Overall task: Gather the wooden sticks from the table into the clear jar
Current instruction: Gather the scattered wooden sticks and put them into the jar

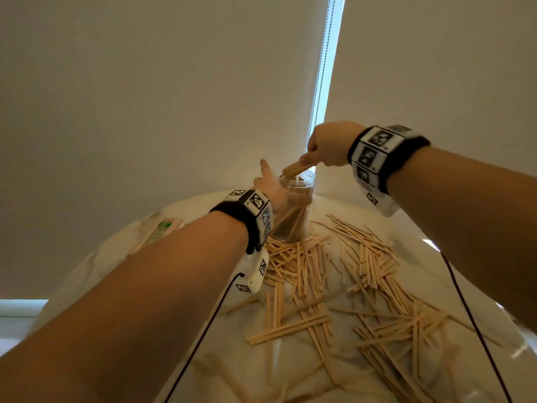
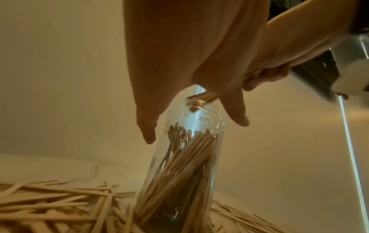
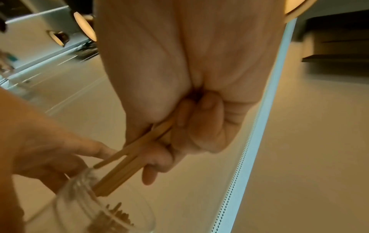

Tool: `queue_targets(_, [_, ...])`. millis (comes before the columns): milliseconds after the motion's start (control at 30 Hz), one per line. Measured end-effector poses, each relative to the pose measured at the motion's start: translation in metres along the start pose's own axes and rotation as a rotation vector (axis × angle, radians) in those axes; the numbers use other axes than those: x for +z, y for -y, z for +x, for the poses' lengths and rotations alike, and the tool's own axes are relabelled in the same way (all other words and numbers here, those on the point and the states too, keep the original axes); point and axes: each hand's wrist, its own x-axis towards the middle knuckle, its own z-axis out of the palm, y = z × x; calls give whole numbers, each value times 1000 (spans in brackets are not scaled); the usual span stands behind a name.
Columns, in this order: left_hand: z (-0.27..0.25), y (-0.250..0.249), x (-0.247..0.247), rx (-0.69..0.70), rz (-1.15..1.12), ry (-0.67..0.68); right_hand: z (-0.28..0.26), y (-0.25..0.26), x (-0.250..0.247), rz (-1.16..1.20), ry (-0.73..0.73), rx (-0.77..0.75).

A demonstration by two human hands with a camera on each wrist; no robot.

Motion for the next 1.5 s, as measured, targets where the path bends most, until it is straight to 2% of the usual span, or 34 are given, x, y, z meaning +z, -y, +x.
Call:
queue_targets(100, [23, 7, 11, 28, -44, 27, 39, 20, 6, -66, 135, -57])
queue_targets(167, [30, 16, 16, 74, -33, -24, 57, 30, 16, -120, 202, -76])
queue_targets(333, [37, 32, 19, 148, -12, -38, 70, 41, 39, -158, 255, -105])
queue_targets(467, [39, 35, 19, 159, 3, -49, 65, 41, 39, -56, 123, -97])
queue_targets(633, [43, 39, 16, 193, 9, -46, 62, 44, 48, 29, 63, -42])
queue_targets(733, [44, 38, 14, 178, 22, -18, 59, 44, 52, 66, -37, 20])
queue_targets(867, [42, 34, 12, 162, 41, -13, 54, 43, 57, -12, -213, 56])
queue_targets(967, [39, 34, 10, 160, 32, -2, 45, 38, 55, -20, -291, 91])
queue_targets(1100, [31, 33, 8, 181, -19, 9, 47, 1, 23, 93, -465, 251])
queue_targets(1233, [28, 33, 8, 193, -39, 19, 50, -32, -9, 95, -613, 397])
queue_targets(1300, [28, 33, 8, 193, -18, 17, 51, -25, -7, 20, -592, 361])
queue_targets(1367, [28, 34, 8, 197, 11, 13, 52, -4, 9, -30, -521, 225])
queue_targets(1500, [31, 34, 7, 192, 61, -4, 53, 36, 53, 42, -171, 53])
